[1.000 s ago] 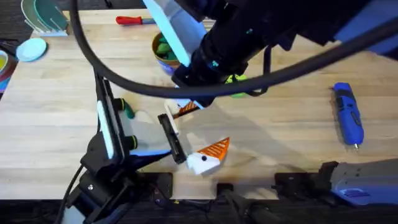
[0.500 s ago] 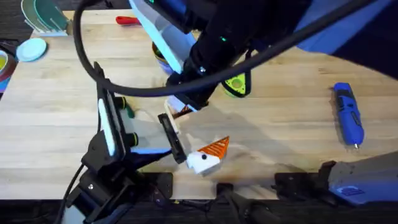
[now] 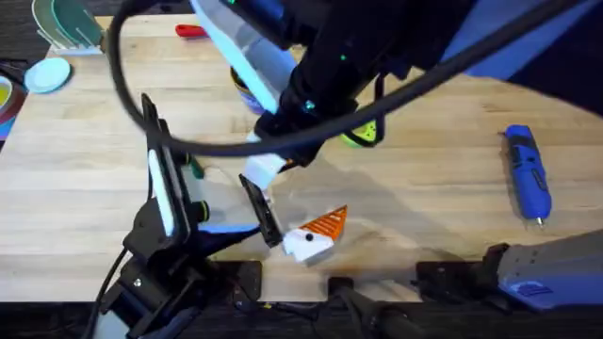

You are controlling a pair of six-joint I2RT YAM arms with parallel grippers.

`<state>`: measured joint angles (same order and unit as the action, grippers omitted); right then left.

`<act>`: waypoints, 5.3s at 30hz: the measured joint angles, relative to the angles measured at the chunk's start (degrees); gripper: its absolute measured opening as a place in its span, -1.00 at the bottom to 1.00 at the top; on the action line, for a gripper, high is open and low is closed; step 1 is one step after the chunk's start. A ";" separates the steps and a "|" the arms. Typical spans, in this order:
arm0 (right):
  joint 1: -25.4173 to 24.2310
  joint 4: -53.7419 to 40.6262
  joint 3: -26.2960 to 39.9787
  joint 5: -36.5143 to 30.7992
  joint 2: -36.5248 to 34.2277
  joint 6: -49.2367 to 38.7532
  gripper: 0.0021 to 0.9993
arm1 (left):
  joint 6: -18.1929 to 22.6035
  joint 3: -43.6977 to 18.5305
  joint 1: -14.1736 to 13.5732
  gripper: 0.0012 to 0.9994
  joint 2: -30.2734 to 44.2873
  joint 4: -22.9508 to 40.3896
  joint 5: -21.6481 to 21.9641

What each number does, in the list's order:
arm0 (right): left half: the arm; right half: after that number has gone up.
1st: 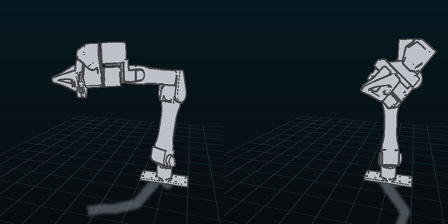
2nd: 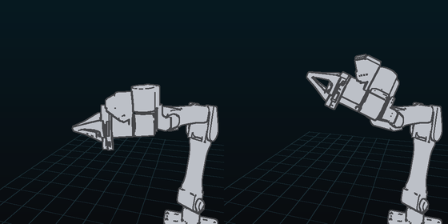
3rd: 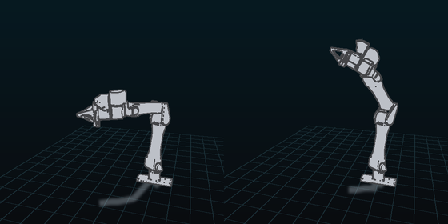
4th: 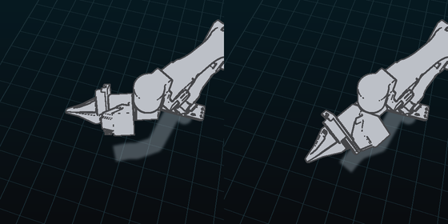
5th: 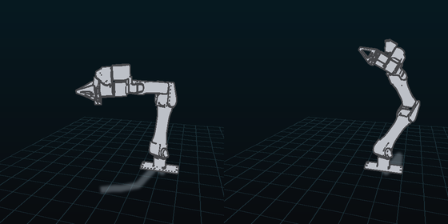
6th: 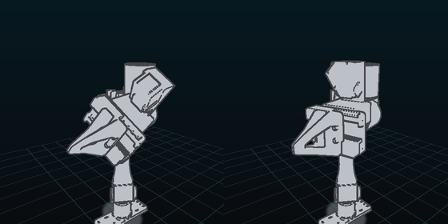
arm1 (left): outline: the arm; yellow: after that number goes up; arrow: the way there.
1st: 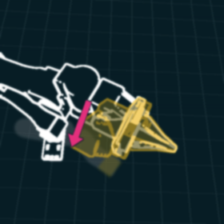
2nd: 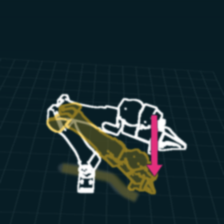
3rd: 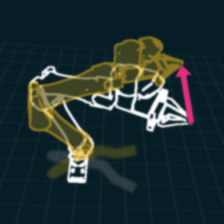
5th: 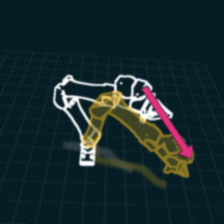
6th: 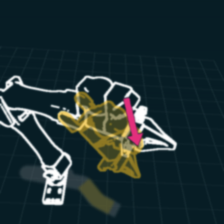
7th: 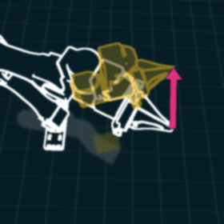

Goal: Pick up the gripper from the table and insert it into the empty holder that is missing its gripper. Then pick up a screw, insert it into the mounting hole, and use the screwdriver to tighten it. Finally, clean up the table by picking up the vegetable and placing it into the bucket.

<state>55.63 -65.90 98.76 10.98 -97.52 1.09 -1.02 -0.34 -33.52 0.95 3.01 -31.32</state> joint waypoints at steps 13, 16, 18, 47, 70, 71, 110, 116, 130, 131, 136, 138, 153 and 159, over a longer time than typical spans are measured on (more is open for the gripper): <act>-10.15 -6.01 0.64 -2.87 11.34 -0.22 0.99 | 0.66 0.00 0.00 0.99 0.00 -0.02 -0.56; -13.49 -7.11 0.94 -3.27 16.15 -0.52 0.99 | 0.66 0.00 0.00 0.99 0.00 -0.02 -0.54; -15.59 -8.86 1.03 -3.28 19.38 -1.03 0.99 | 0.66 0.00 0.00 0.99 0.00 -0.02 -0.54; -22.44 -6.63 -30.49 15.73 51.76 -7.27 0.99 | 0.86 0.00 0.00 0.99 0.00 -0.02 -0.54; -22.44 -6.46 -30.49 17.13 51.79 -6.49 0.99 | 1.24 0.00 0.00 -0.99 0.00 -0.07 -0.59; -22.44 -6.47 -30.49 15.53 51.79 -5.90 0.99 | 1.24 0.00 0.00 -0.99 0.00 -0.07 -0.59; -89.21 13.62 -43.42 -12.67 23.17 -20.92 0.98 | 1.24 0.00 0.00 -0.99 0.00 -0.04 -0.59; -89.19 17.52 -43.57 -12.67 16.25 -26.08 0.98 | 1.24 0.00 0.00 -0.99 0.00 -0.04 -0.59; -89.17 22.87 -43.56 -12.43 5.50 -33.84 0.58 | 1.23 0.00 0.00 -0.99 0.00 -0.04 -0.59; -89.08 23.04 -43.56 -12.46 5.47 -33.96 0.45 | 1.25 0.00 0.00 -0.99 0.00 -0.04 -0.59; -89.02 23.48 -43.56 -12.54 5.47 -34.17 -0.05 | 1.25 0.00 0.00 -0.99 0.00 -0.04 -0.59; -89.02 23.70 -43.56 -12.81 5.47 -34.44 -0.23 | 1.25 0.00 0.00 -0.99 0.00 -0.04 -0.59; -87.75 24.80 -43.58 -14.77 5.49 -35.03 -0.96 | 1.25 0.00 0.00 -0.99 0.00 -0.04 -0.59; -84.82 25.76 -43.58 -14.55 9.45 -34.59 -0.96 | 1.25 0.00 0.00 -0.99 0.00 -0.04 -0.59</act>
<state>-29.19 -40.14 55.18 -3.57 -88.07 -33.49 0.23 -0.34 -33.52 0.95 2.96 -31.90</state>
